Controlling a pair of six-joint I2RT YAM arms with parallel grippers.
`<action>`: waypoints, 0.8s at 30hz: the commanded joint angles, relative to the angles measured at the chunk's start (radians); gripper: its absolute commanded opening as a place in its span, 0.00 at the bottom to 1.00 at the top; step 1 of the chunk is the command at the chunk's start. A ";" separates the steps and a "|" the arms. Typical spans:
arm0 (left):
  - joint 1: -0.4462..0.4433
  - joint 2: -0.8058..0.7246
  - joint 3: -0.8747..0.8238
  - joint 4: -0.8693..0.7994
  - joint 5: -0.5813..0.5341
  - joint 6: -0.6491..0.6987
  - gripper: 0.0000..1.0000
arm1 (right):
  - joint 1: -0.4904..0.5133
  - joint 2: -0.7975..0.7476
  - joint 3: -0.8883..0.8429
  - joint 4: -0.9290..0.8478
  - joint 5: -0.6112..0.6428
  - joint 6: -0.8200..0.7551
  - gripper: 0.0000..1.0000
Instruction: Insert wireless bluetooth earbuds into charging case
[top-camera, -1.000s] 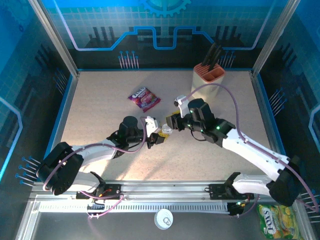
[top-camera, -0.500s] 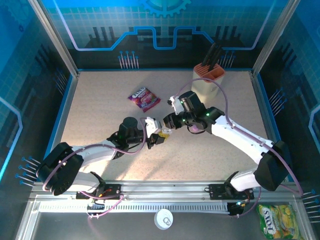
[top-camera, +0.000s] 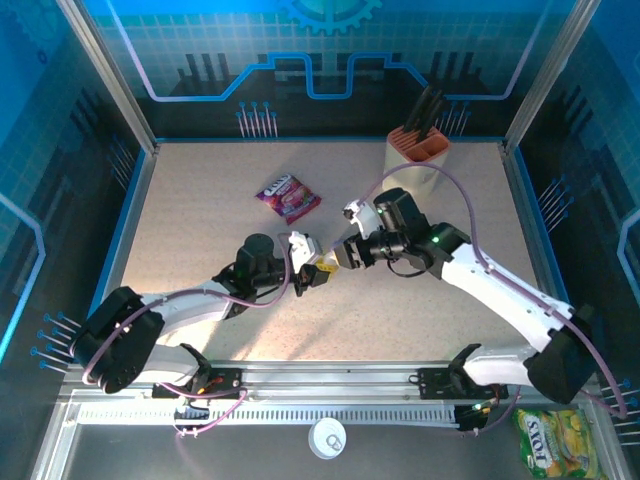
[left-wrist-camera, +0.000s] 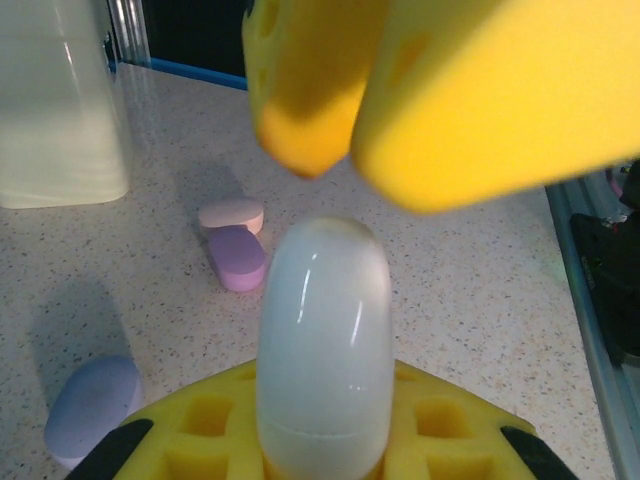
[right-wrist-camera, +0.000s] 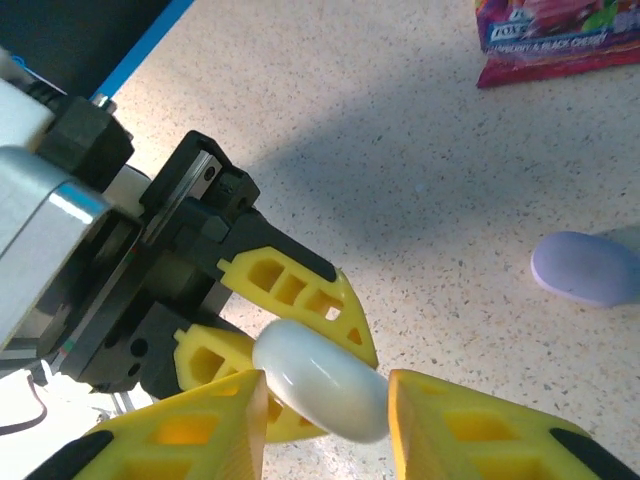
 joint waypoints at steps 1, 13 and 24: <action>0.002 -0.038 0.028 -0.056 0.107 -0.015 0.18 | -0.035 -0.084 -0.052 0.054 -0.066 -0.093 0.38; 0.001 -0.083 0.090 -0.153 0.357 -0.072 0.09 | -0.038 -0.191 -0.117 -0.018 -0.234 -0.412 0.56; -0.002 -0.080 0.102 -0.129 0.375 -0.120 0.00 | -0.023 -0.103 -0.112 0.006 -0.278 -0.448 0.50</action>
